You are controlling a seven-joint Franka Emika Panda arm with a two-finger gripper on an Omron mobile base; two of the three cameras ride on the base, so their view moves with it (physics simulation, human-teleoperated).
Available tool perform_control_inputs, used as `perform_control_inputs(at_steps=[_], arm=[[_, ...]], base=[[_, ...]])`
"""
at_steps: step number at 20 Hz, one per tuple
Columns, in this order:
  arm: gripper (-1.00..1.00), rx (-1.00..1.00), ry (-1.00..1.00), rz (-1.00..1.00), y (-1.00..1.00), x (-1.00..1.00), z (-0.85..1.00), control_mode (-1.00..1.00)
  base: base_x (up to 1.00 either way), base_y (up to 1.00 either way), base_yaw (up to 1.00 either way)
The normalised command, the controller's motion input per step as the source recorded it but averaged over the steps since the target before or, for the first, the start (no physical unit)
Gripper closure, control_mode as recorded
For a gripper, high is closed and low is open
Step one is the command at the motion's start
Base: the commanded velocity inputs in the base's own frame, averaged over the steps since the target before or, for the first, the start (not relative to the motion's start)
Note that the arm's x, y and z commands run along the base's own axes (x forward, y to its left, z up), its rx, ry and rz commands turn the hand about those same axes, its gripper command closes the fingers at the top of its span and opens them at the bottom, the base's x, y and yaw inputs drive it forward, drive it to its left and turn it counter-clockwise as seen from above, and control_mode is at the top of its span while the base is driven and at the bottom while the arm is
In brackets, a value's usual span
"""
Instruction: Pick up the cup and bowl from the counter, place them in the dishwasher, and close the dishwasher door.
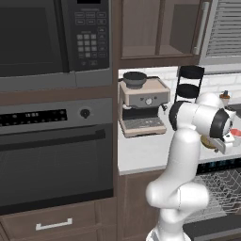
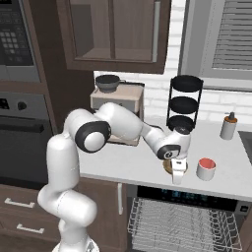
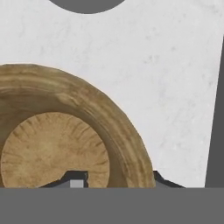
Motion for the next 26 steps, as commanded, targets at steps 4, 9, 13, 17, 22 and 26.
perform_control_inputs(at_steps=[4, 9, 13, 17, 22, 26], arm=[[1.0, 0.0, 0.0, 0.0, 0.0, -0.01, 0.0, -1.0], [1.0, 0.0, -0.16, 0.03, 0.0, -0.68, 0.0, -1.0], [1.0, 0.0, -0.33, 0.19, 0.01, -1.0, 0.0, -1.0], [1.0, 0.0, -0.29, 0.23, 0.1, -1.0, 0.0, -1.0], [1.0, 0.0, -0.2, 0.25, 0.03, -0.97, 0.0, -1.0], [1.0, -0.11, 0.03, 0.29, 0.0, -0.23, -0.01, -1.0]], base=[[0.0, 0.0, 0.0], [0.0, 0.0, 0.0], [0.0, 0.0, 0.0], [0.0, 0.0, 0.0], [0.0, 0.0, 0.0], [0.0, 0.0, 0.0]])
